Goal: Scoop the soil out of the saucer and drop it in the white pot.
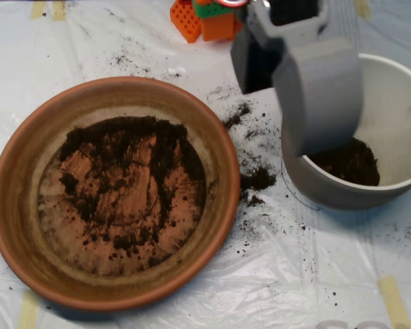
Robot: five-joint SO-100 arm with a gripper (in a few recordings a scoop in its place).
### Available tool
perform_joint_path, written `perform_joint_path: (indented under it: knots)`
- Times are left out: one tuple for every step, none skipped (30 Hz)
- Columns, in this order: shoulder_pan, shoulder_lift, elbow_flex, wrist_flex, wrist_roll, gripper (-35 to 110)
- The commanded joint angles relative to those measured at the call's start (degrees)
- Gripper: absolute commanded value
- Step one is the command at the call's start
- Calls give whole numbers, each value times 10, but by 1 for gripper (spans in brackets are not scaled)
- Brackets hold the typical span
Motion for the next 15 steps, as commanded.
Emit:
perform_joint_path:
  knots:
    - [58, 70, 2, 1, 8, 49]
    - [76, 73, 14, -2, 10, 49]
    - [90, 74, 29, -5, 6, 49]
    - [104, 83, 59, -19, 5, 49]
    - [118, 91, 87, -32, 2, 48]
    - [127, 96, 116, -42, -7, 49]
    - [135, 105, 152, -58, -15, 51]
    - [144, 116, 192, -78, -22, 51]
    - [150, 126, 230, -93, -30, 52]
    - [156, 136, 275, -114, -38, 53]
    - [160, 147, 319, -137, -46, 54]
    - [164, 151, 359, -156, -54, 54]
    - [168, 152, 395, -173, -60, 55]
    - [171, 149, 425, -191, -64, 56]
    - [177, 144, 453, -207, -69, 57]
